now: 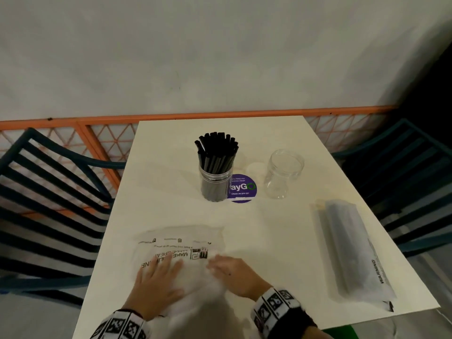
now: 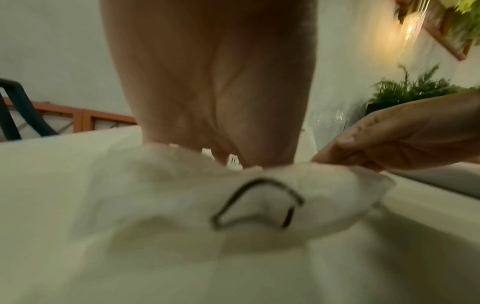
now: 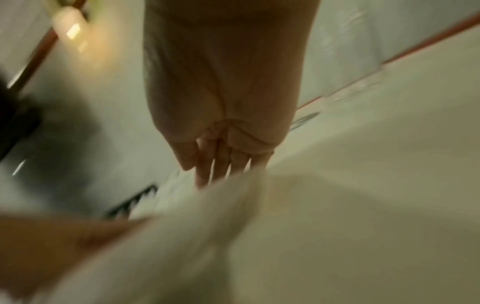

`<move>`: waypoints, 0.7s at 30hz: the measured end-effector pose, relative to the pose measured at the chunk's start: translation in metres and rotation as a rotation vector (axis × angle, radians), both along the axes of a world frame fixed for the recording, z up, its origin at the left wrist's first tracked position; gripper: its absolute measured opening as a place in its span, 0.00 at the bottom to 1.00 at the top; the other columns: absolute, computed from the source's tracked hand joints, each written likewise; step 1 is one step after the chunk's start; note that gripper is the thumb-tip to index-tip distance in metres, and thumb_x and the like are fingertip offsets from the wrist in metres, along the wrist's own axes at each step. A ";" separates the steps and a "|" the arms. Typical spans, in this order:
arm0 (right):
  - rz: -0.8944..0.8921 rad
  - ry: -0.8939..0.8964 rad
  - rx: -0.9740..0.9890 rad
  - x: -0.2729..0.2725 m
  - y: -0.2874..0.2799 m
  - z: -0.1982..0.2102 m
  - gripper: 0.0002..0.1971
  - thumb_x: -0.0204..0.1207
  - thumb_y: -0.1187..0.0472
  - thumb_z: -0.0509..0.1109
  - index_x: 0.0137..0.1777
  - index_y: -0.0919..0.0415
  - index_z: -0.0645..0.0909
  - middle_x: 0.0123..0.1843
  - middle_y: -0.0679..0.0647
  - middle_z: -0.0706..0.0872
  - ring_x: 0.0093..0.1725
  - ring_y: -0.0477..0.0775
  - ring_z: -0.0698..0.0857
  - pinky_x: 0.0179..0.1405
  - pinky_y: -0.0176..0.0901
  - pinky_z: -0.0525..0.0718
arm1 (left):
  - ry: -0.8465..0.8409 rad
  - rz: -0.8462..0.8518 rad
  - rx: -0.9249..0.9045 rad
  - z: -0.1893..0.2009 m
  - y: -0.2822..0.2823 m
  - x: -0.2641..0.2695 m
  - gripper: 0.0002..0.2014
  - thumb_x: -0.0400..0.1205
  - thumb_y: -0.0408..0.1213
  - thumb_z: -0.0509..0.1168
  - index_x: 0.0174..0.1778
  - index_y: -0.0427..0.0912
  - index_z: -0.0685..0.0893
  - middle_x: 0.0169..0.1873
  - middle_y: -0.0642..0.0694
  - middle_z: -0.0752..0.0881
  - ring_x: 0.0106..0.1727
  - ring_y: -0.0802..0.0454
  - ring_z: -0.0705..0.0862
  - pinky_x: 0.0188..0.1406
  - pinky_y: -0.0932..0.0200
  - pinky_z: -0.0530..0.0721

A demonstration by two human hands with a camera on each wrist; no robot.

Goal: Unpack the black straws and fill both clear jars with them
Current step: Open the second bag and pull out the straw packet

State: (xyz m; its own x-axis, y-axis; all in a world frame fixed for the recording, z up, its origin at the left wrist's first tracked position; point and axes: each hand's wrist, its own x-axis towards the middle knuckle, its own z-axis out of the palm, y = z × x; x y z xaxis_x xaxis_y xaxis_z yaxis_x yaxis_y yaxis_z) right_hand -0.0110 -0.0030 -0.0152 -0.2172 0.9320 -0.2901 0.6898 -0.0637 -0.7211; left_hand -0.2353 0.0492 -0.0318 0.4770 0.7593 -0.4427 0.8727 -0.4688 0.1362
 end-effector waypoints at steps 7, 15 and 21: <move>-0.865 -0.327 0.323 0.171 -0.033 0.026 0.12 0.73 0.67 0.69 0.56 0.64 0.84 0.56 0.64 0.86 0.57 0.61 0.81 0.59 0.42 0.75 | -0.375 0.116 0.030 0.057 -0.011 0.048 0.19 0.79 0.38 0.63 0.66 0.52 0.75 0.66 0.54 0.78 0.66 0.56 0.76 0.65 0.63 0.71; -1.205 -0.264 -0.331 0.260 -0.078 0.004 0.43 0.64 0.40 0.73 0.71 0.64 0.62 0.66 0.68 0.73 0.65 0.70 0.72 0.66 0.63 0.73 | -0.695 0.113 -0.101 0.068 -0.030 0.162 0.15 0.79 0.36 0.63 0.46 0.67 0.75 0.48 0.64 0.83 0.49 0.68 0.82 0.43 0.80 0.75; -0.783 -0.135 -0.231 0.274 -0.069 -0.001 0.52 0.49 0.33 0.78 0.70 0.60 0.67 0.64 0.60 0.79 0.61 0.63 0.80 0.60 0.58 0.82 | -0.766 0.235 -0.229 0.057 -0.039 0.207 0.14 0.79 0.34 0.64 0.43 0.64 0.80 0.47 0.55 0.87 0.45 0.63 0.84 0.46 0.71 0.80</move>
